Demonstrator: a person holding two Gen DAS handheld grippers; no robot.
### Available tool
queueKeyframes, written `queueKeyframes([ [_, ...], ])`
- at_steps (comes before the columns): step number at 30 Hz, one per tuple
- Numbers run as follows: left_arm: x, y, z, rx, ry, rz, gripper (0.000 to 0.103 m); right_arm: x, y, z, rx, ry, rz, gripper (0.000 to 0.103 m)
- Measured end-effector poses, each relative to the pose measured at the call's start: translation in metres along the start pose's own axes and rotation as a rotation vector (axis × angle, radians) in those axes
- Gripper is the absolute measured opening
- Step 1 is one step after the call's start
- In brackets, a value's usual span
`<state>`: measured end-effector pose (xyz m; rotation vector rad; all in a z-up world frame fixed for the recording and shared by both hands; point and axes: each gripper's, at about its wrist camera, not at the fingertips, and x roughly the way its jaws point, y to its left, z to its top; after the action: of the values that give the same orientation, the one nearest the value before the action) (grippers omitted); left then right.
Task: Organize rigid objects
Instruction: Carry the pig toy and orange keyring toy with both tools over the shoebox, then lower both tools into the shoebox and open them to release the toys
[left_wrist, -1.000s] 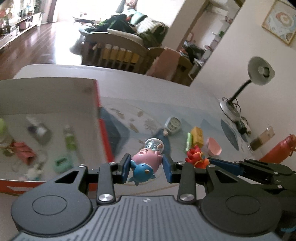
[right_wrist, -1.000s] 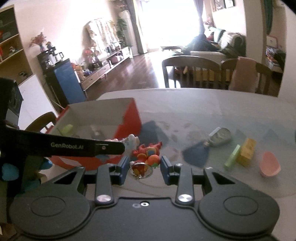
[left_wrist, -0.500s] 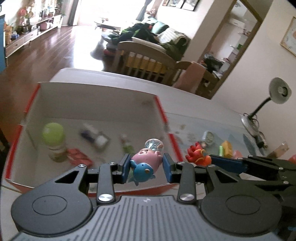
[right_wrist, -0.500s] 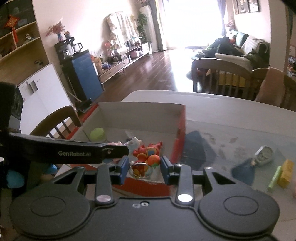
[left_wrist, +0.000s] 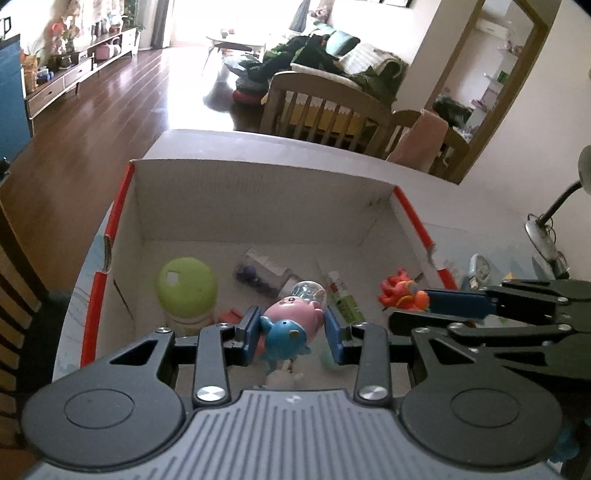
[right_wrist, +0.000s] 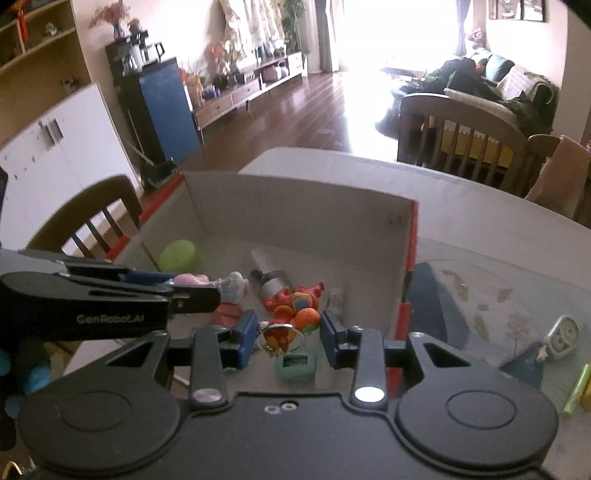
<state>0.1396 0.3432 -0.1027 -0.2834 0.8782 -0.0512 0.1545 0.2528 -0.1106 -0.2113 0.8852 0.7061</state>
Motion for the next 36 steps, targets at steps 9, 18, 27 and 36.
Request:
queueKeyframes([
  [9,0.028,0.004,0.001,0.044,0.05,0.02,0.036,0.033,0.007,-0.005,-0.069,0.086,-0.034,0.036],
  [18,0.049,0.007,0.001,0.033,0.113,0.021,0.036,0.043,0.014,-0.005,-0.091,0.129,-0.042,0.036],
  [27,0.056,0.01,-0.006,0.013,0.156,0.029,0.036,0.037,0.011,-0.004,-0.063,0.119,-0.027,0.037],
  [36,0.051,0.007,-0.009,0.026,0.16,0.039,0.036,0.014,0.008,-0.005,-0.023,0.074,0.012,0.044],
])
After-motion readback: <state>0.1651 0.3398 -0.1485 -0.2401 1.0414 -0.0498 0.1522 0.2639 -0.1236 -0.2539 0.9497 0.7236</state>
